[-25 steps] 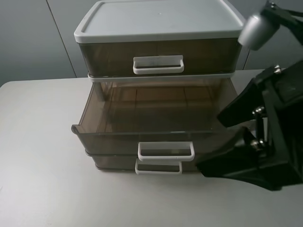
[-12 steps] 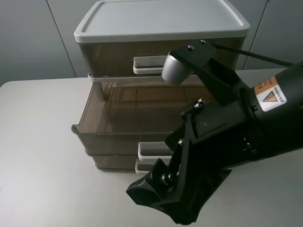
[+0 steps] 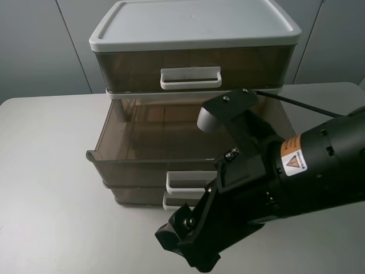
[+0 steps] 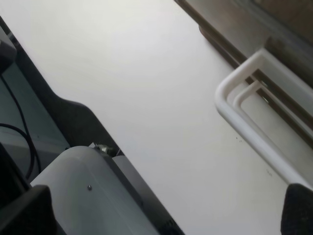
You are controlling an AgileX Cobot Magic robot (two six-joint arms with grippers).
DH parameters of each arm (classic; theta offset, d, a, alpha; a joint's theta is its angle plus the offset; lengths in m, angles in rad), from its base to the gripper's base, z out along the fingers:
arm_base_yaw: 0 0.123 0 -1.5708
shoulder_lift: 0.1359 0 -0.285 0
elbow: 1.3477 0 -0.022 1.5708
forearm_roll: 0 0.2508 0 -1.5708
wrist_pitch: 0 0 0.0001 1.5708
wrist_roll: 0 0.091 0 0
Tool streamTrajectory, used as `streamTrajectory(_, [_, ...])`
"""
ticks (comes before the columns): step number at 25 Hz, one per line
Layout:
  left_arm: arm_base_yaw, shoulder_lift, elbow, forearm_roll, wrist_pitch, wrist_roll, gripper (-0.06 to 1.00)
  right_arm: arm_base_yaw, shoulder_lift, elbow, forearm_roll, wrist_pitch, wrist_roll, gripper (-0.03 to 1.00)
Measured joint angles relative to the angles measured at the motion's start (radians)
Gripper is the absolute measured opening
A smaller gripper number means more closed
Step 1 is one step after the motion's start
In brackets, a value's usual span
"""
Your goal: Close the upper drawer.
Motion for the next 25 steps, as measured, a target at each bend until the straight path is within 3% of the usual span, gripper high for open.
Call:
streamTrajectory(15, [0.000,0.000,0.000,0.000,0.000,0.000,0.74,-0.030,0.084,0.002,-0.042,-0.082,0.007,0.70])
streamTrajectory(25, [0.000,0.000,0.000,0.000,0.000,0.000,0.74,-0.041,0.104,0.002,-0.077,-0.237,0.041,0.70])
